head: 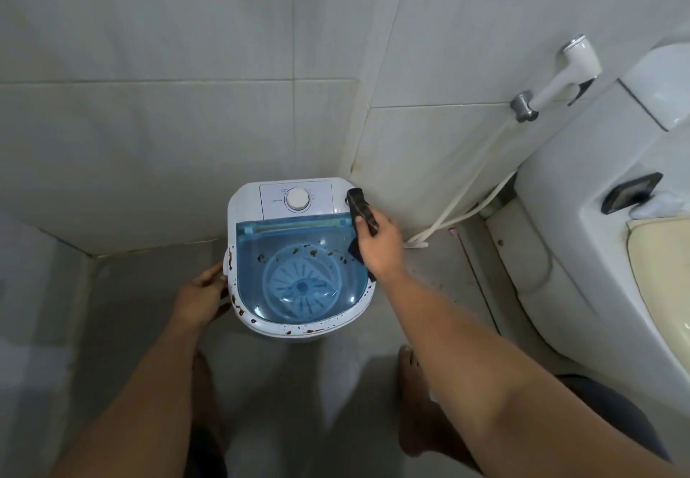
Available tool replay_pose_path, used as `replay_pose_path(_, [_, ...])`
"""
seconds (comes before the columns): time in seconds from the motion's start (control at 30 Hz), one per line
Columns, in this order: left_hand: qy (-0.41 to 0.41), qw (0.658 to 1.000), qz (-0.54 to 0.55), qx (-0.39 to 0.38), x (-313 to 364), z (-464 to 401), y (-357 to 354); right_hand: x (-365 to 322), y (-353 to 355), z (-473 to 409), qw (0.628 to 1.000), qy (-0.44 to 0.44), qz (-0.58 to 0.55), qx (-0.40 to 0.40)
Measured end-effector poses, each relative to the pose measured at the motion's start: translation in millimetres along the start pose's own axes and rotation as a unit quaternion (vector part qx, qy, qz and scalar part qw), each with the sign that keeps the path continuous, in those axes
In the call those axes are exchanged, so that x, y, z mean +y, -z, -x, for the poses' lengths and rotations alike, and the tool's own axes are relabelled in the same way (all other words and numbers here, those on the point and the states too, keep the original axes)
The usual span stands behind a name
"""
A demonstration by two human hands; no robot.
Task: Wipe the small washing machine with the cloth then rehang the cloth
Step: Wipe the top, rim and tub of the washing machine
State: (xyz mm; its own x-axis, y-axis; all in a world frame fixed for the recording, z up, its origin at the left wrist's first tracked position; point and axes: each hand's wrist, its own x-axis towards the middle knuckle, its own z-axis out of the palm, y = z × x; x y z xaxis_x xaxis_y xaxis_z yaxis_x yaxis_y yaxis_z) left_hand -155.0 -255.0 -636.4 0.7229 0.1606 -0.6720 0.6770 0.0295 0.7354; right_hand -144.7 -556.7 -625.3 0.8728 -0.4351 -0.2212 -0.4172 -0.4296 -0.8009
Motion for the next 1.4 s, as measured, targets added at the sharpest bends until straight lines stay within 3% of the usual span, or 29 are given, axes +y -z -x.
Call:
replay_pose_path(0.17, [-0.006,1.0,-0.001,0.006,-1,0,-1,26,-4,42,0.994,0.011,-0.054,0.092])
replay_pose_path(0.3, [-0.003,1.0,0.001,0.003,-2,-2,0,44,-6,88,0.99,-0.012,-0.088,0.112])
replay_pose_path(0.4, [-0.002,1.0,-0.003,0.0,-3,-4,2,55,0,111,0.992,-0.006,-0.098,0.084])
replay_pose_path(0.5, [0.001,1.0,-0.004,-0.001,-1,-1,3,39,21,87,0.989,-0.017,-0.137,0.058])
replay_pose_path(0.6, [0.005,1.0,0.002,-0.007,-1,1,3,20,35,43,0.984,-0.023,-0.132,0.121])
replay_pose_path(0.73, [0.011,1.0,0.004,-0.008,-2,-1,4,28,-4,28,0.99,-0.019,-0.074,0.115])
replay_pose_path(0.9, [0.015,1.0,0.005,-0.017,-3,-4,5,52,-38,64,0.977,-0.029,-0.084,0.193])
replay_pose_path(1.07, [0.016,1.0,0.003,-0.02,-3,-4,5,61,-49,108,0.974,0.016,-0.076,0.212])
replay_pose_path(1.27, [0.002,1.0,0.012,-0.014,-4,-2,0,72,-66,163,0.981,0.071,0.023,0.179])
replay_pose_path(1.4, [-0.002,1.0,0.01,-0.015,-5,-3,0,66,-71,187,0.976,0.111,0.146,0.116])
